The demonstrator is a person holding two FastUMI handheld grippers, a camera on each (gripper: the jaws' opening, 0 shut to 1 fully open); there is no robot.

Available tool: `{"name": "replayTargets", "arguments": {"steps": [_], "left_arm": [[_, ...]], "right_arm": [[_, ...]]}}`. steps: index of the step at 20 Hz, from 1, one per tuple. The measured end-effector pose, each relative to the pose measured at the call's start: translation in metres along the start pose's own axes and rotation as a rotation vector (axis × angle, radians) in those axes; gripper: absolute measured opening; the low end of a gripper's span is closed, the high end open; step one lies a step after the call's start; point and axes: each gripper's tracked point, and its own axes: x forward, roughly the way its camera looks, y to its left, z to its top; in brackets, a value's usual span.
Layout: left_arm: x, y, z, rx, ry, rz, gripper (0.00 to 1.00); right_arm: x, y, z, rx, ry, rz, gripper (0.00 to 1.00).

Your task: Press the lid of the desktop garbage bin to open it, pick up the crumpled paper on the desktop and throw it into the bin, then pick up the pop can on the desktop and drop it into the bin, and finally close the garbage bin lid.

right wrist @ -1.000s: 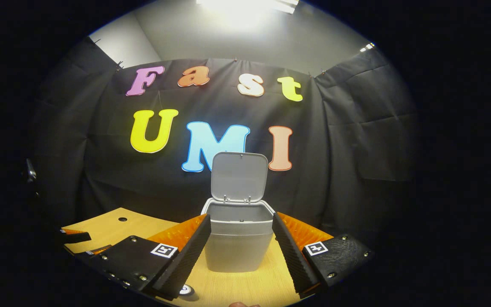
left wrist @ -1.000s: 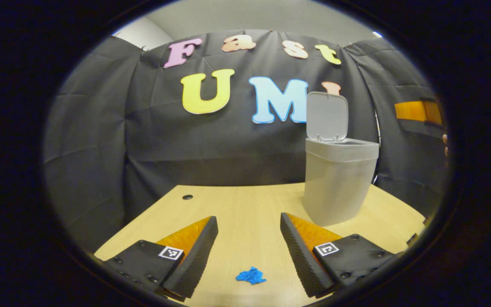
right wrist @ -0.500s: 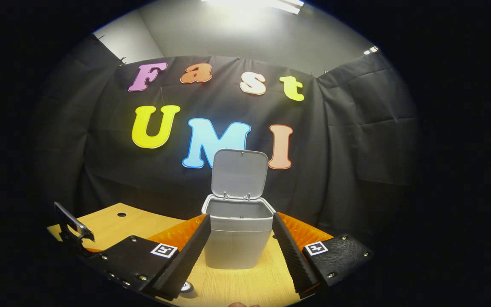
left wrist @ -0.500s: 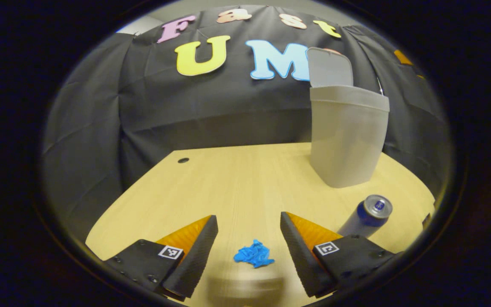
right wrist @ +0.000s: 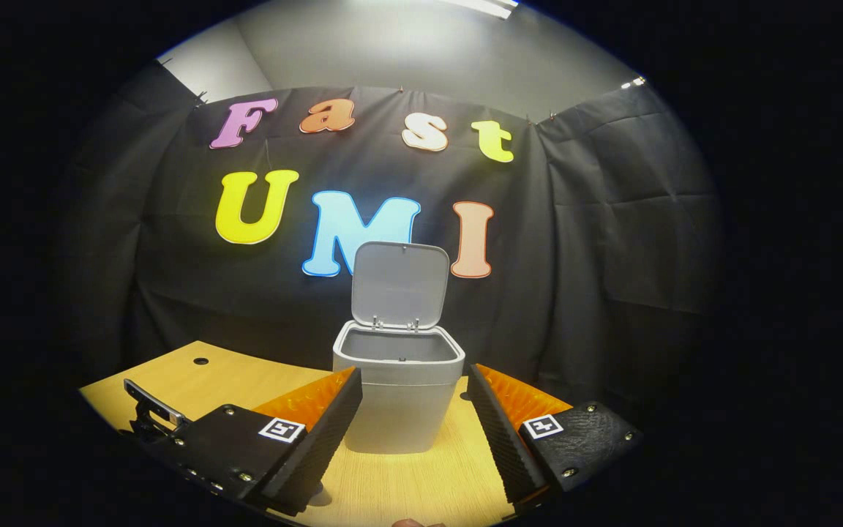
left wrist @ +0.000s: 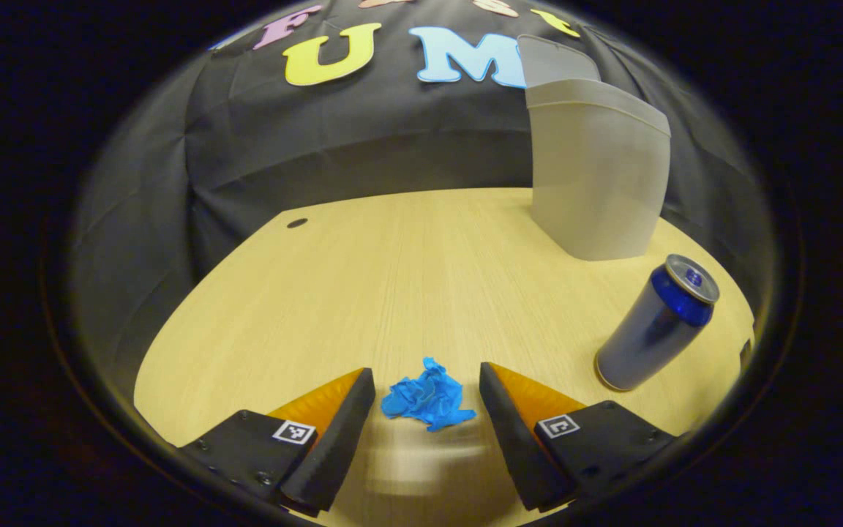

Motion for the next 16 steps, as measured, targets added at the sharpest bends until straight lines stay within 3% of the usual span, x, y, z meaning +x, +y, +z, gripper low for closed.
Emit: {"name": "replayTargets", "arguments": {"steps": [1, 5, 7, 9, 10, 12, 13, 16], "left_arm": [[0.002, -0.001, -0.003, -0.002, 0.008, 0.0, 0.92], [0.008, -0.002, -0.008, -0.006, 0.024, -0.004, 0.89], [0.008, -0.002, -0.006, 0.007, 0.024, 0.001, 0.82], [0.009, -0.006, -0.008, 0.012, 0.026, -0.005, 0.7], [0.009, -0.006, -0.007, 0.019, 0.025, -0.002, 0.7], [0.009, -0.009, -0.005, 0.037, 0.022, -0.006, 0.62], [0.01, -0.01, -0.007, 0.043, 0.026, -0.007, 0.52], [0.007, -0.007, -0.002, 0.06, 0.012, 0.005, 0.53]], "right_arm": [[0.0, 0.0, -0.001, 0.003, 0.003, 0.0, 0.93], [0.003, 0.003, -0.003, 0.013, 0.011, 0.009, 0.93], [0.003, 0.002, -0.002, 0.007, 0.009, 0.012, 0.93], [0.004, 0.002, -0.003, 0.007, 0.009, 0.012, 0.93], [0.006, 0.002, -0.005, 0.01, 0.012, 0.013, 0.93], [0.007, 0.002, -0.006, 0.022, 0.019, 0.016, 0.93], [0.008, 0.002, -0.007, 0.025, 0.023, 0.017, 0.93], [0.008, 0.001, -0.011, 0.017, 0.028, 0.019, 0.93]]}}
